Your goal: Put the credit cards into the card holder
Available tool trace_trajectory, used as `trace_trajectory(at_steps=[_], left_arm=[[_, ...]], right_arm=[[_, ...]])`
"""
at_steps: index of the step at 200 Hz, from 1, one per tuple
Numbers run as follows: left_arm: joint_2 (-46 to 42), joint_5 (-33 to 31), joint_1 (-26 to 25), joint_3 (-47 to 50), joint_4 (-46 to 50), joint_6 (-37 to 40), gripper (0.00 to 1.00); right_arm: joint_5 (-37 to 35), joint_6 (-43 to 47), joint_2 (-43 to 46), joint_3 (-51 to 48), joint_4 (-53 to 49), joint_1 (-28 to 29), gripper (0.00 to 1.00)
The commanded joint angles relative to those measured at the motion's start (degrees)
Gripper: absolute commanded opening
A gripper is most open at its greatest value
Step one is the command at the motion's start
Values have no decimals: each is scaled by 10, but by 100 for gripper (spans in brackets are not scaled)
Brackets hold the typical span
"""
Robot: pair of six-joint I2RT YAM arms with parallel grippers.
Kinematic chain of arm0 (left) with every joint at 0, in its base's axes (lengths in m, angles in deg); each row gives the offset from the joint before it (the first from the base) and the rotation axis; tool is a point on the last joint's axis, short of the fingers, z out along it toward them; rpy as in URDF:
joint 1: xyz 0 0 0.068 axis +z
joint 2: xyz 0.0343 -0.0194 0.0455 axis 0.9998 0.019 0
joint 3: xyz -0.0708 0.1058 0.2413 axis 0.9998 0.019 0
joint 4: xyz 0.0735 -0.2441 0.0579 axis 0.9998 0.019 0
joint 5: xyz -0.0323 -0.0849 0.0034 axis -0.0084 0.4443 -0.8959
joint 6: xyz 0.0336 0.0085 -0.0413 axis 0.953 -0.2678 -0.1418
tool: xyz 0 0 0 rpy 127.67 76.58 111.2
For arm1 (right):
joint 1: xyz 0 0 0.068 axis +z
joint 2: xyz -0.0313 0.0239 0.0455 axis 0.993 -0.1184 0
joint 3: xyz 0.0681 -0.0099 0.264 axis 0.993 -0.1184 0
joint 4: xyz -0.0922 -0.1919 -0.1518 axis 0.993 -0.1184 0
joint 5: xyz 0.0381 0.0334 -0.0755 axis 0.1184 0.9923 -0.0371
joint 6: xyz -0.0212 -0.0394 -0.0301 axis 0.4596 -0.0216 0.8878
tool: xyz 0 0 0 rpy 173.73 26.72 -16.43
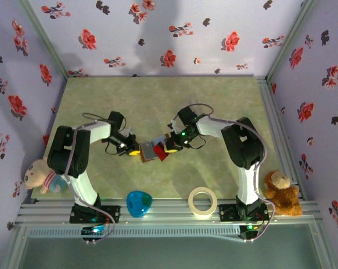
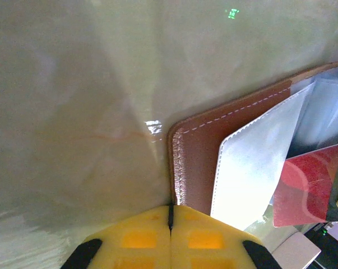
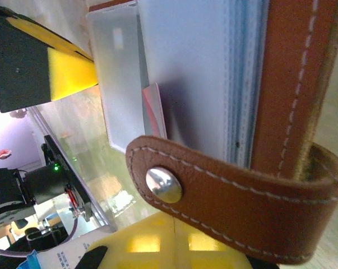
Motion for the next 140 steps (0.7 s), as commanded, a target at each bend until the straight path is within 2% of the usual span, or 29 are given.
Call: trace_trajectory(at_steps=[1, 67, 140], left_arm=[[18, -31, -3, -3, 1, 8, 8], [15, -37, -5, -3, 8, 9, 7], [11, -39, -7, 2, 8, 9, 7]], right_arm=[[8, 12, -20, 14, -12, 4, 0], [-7, -6, -52, 42, 5, 4, 9], [-40, -22, -59, 66, 15, 7, 9]])
